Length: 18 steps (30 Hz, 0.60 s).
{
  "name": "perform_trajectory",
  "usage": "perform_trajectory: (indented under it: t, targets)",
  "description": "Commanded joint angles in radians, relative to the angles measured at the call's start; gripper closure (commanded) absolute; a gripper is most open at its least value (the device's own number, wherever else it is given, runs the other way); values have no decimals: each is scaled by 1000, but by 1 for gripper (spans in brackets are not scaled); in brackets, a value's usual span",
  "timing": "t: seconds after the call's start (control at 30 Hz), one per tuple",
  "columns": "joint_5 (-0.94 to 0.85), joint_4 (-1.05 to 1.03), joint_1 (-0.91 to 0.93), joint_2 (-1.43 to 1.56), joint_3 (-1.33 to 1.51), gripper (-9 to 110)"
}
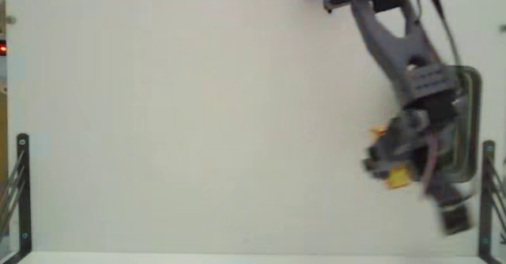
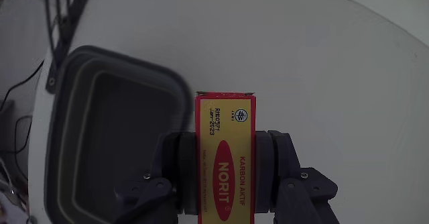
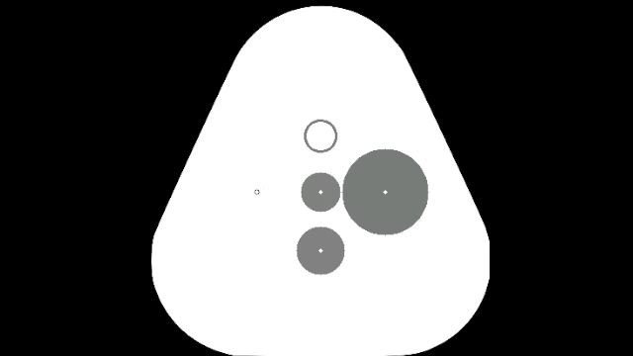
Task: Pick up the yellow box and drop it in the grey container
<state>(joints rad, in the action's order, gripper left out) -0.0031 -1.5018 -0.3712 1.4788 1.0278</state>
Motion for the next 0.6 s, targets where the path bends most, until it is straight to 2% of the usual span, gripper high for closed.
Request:
perform_trajectory:
  t: [0.0,0.57]
  targets:
    - [3,29,-74,110,26,65]
    - [3,73,-270,144,117,65]
